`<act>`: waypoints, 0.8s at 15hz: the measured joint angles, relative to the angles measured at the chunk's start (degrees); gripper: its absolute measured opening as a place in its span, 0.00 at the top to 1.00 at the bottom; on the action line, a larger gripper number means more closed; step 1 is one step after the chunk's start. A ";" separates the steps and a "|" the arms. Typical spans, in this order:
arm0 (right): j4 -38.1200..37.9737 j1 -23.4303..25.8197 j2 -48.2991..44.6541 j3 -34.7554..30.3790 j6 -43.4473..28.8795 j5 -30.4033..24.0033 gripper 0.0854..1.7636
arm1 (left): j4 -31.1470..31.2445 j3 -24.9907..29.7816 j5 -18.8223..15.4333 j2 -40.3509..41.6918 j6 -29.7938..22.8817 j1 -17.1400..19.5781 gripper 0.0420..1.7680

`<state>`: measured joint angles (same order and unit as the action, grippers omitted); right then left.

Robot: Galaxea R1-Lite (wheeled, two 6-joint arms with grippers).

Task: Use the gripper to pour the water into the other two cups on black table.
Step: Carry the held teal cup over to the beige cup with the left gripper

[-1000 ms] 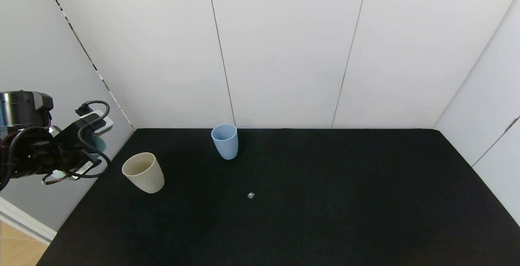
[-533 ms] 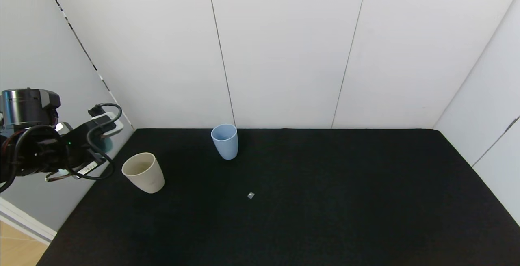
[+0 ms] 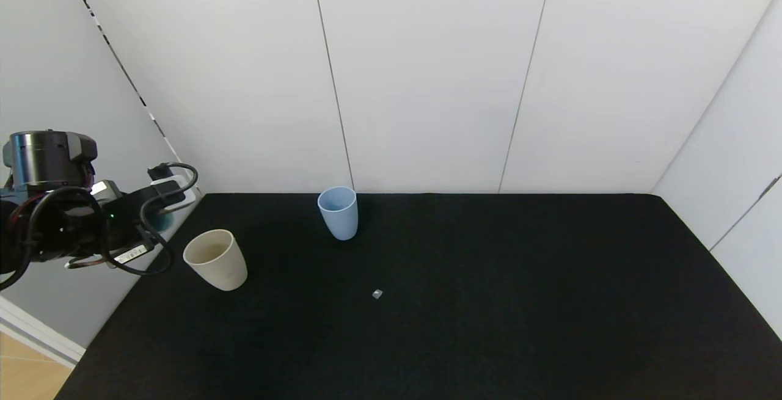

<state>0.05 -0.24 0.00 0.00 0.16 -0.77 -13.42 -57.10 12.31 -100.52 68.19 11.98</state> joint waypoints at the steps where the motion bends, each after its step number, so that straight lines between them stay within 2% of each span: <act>1: 0.02 0.00 0.00 0.00 -0.02 0.00 0.03 | -0.02 -0.06 0.72 -0.13 0.55 -0.38 0.35; 12: 0.02 0.00 0.00 0.00 0.00 0.00 0.03 | 0.06 -1.00 6.14 -3.06 7.83 -3.80 0.35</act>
<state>0.07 -0.24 0.00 0.00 0.16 -0.77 -13.36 -58.10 18.46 -103.58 76.02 8.18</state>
